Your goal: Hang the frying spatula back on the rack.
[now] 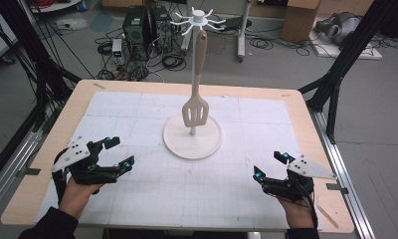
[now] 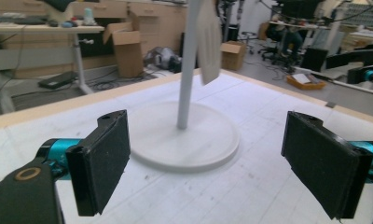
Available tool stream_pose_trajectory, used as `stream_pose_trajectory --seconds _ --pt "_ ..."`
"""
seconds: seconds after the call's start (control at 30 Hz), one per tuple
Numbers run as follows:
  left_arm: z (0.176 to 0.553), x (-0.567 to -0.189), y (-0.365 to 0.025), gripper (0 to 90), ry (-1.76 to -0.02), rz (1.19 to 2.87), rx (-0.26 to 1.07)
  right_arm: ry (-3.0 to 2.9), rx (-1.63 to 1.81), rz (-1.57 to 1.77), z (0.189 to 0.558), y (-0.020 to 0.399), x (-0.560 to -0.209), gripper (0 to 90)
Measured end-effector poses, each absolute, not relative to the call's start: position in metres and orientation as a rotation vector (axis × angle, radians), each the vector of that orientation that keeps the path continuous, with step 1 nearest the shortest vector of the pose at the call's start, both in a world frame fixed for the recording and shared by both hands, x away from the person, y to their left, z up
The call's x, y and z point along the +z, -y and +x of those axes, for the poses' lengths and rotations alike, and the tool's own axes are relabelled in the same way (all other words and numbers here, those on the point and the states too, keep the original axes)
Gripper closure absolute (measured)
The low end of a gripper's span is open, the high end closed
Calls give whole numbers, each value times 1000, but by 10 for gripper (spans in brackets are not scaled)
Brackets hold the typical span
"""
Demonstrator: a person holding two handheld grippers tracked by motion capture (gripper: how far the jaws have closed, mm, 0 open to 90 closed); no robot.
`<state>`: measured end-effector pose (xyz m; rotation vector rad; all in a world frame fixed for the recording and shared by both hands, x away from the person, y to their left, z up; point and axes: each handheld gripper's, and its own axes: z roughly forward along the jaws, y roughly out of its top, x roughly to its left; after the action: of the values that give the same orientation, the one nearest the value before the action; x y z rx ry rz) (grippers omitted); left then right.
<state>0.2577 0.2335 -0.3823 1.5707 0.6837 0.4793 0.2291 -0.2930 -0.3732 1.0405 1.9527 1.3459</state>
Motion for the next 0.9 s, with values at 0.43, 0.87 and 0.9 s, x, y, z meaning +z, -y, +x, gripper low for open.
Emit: stream_pose_trajectory --seconds 0.43,0.87,0.9 --pt "252 -392 -259 162 -794 1513 486 -1946 1316 1059 225 294 -379 159" --pt "250 -391 -259 165 -783 1515 479 -1945 1314 1067 224 291 -379 159" --pt "250 -392 -259 166 -786 1515 477 -1945 1312 1066 225 291 -380 159"
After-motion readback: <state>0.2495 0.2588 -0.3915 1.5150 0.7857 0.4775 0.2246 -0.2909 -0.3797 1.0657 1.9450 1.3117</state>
